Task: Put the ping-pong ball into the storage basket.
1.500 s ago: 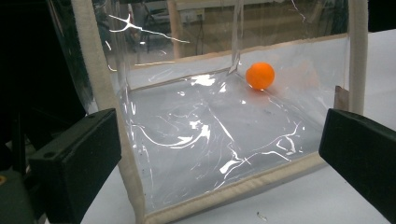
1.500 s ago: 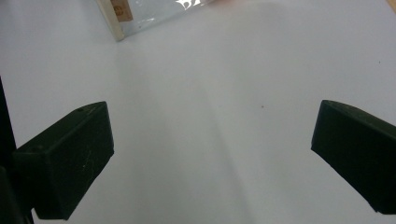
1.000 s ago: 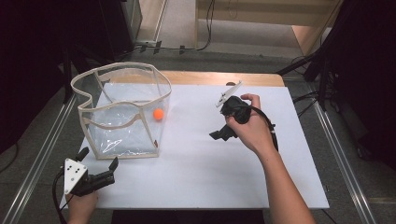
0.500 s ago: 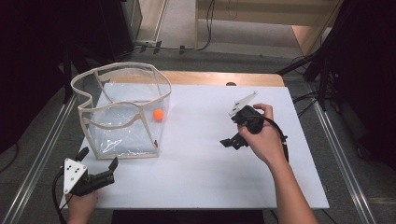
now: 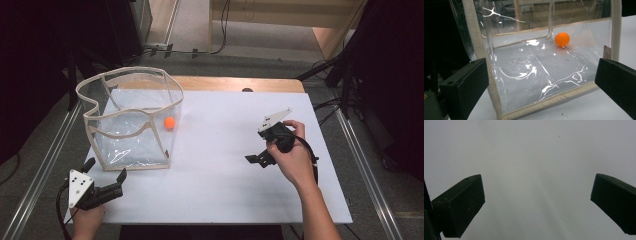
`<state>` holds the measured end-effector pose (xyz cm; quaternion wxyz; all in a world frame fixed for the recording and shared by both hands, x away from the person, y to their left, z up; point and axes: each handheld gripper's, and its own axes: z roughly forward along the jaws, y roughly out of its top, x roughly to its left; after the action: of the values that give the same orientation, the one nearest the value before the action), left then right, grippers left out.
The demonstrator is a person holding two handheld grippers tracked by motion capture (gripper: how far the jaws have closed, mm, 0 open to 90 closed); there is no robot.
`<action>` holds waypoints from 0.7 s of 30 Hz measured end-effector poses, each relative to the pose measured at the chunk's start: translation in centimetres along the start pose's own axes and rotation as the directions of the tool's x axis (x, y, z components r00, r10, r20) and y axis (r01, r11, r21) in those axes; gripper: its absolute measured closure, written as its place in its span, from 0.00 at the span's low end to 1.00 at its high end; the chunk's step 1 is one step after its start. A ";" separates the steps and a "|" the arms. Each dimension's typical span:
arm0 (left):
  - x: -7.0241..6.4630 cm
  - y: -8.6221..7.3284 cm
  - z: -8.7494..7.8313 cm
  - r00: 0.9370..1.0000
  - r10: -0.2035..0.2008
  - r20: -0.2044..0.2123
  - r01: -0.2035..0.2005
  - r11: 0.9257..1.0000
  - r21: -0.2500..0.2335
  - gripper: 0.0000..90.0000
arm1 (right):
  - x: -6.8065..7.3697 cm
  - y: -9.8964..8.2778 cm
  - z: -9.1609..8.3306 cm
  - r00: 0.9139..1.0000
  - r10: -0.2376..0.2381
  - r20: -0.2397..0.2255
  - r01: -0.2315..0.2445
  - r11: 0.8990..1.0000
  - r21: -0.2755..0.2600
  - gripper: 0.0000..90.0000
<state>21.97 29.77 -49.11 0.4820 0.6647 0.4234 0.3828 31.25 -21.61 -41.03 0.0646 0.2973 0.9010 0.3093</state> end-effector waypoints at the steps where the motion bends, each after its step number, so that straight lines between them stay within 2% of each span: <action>1: 0.0 0.0 0.0 1.000 0.000 0.001 0.000 1.000 0.000 0.00 | 0.0 -0.2 0.0 1.000 0.008 0.002 -0.008 1.000 -0.004 0.00; 15: 0.0 0.0 0.0 1.000 0.001 -0.002 -0.001 1.000 0.000 0.00 | -0.1 -4.0 -0.4 0.998 0.062 0.025 -0.060 0.994 -0.086 0.00; 21: 0.0 0.0 0.0 1.000 0.000 -0.002 0.000 1.000 0.000 0.00 | -0.1 -5.7 -1.0 0.995 0.088 0.040 -0.081 0.987 -0.140 0.00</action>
<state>21.92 29.74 -49.12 0.4815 0.6643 0.4241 0.3835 28.24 -25.75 -43.63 0.0928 0.3371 0.8622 0.3666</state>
